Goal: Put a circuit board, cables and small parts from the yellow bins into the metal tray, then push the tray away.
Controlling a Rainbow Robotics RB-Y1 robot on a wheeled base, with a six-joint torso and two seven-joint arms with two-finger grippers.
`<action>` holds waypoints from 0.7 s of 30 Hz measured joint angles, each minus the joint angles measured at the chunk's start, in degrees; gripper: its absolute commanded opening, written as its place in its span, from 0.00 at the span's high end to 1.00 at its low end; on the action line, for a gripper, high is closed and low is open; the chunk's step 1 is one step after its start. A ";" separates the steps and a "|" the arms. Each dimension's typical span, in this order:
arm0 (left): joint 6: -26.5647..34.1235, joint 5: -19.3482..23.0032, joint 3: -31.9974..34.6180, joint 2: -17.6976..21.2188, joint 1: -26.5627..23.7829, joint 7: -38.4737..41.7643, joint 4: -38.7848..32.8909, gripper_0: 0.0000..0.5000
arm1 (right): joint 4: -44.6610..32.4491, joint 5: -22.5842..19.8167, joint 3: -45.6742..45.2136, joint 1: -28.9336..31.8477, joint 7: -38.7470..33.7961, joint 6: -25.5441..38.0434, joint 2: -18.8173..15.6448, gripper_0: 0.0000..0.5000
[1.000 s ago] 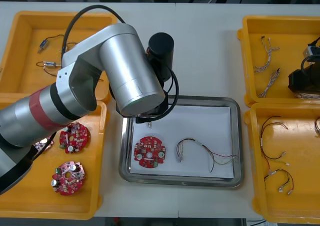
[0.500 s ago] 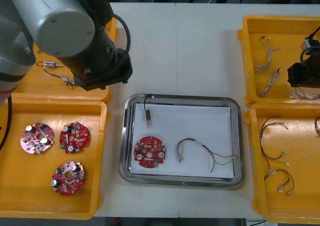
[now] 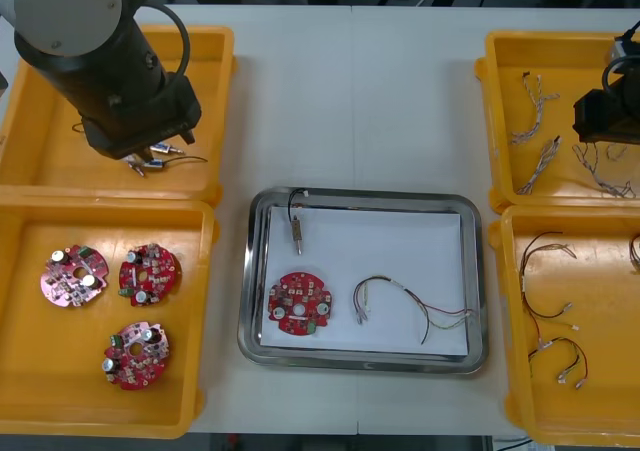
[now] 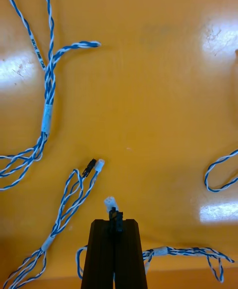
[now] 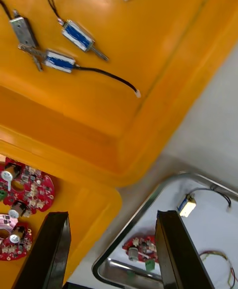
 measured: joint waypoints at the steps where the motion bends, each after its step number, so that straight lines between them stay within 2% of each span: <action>1: 0.00 -0.73 0.36 0.00 0.00 -0.31 1.22 0.00 | 0.00 0.01 0.00 -0.14 0.00 -0.06 0.00 1.00; 4: 0.00 -3.16 1.83 0.00 0.00 -3.38 4.86 0.00 | 0.00 0.26 0.00 -0.57 0.00 -0.38 0.00 1.00; 8: 0.00 -4.71 4.65 0.00 0.00 -12.02 8.98 0.00 | 0.29 0.82 0.00 -1.16 0.00 -1.16 0.00 1.00; 11: 0.02 -5.43 6.80 0.03 0.00 -17.73 11.03 0.00 | 4.00 0.89 0.00 -3.02 0.00 -1.90 0.00 1.00; 15: 0.03 -5.77 8.91 0.26 0.00 -18.22 13.22 0.00 | 10.71 1.47 0.00 -6.71 0.01 -3.28 0.00 1.00; 21: 0.03 -7.25 11.86 0.65 0.00 -18.23 17.24 0.00 | 13.38 2.56 0.00 -8.79 0.02 -6.33 0.00 1.00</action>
